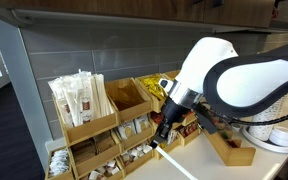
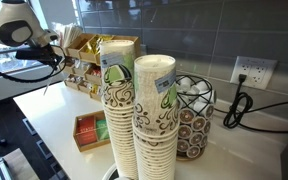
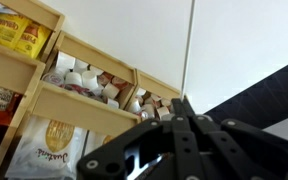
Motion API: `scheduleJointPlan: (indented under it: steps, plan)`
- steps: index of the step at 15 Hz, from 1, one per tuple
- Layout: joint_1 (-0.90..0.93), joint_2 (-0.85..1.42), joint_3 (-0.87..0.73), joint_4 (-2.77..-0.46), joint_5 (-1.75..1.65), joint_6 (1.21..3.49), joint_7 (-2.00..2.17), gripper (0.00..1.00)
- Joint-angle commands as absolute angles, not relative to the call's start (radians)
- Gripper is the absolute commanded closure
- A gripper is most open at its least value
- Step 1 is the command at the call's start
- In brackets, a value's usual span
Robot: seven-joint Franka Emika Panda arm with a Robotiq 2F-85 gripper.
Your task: Put one white straw on the counter.
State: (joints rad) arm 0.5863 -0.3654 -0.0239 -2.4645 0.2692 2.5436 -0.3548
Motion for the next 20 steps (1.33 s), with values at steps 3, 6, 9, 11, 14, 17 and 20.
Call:
scheduleJointPlan:
  steps: [3,6,9,11,14,17,20]
  plan:
    - [0.514,-0.318,0.048,-2.488,0.296,2.522,-0.403,0.74]
    - [0.496,-0.339,0.064,-2.496,0.312,2.499,-0.427,0.60]
    - [0.471,-0.384,0.082,-2.498,0.291,2.452,-0.413,0.38]
    - [0.455,-0.425,0.092,-2.499,0.282,2.424,-0.391,0.22]
    - [0.448,-0.493,0.090,-2.495,0.298,2.394,-0.382,0.01]
    - [0.458,-0.558,0.078,-2.490,0.309,2.379,-0.392,0.00]
    - [0.469,-0.607,0.070,-2.480,0.308,2.350,-0.400,0.00]
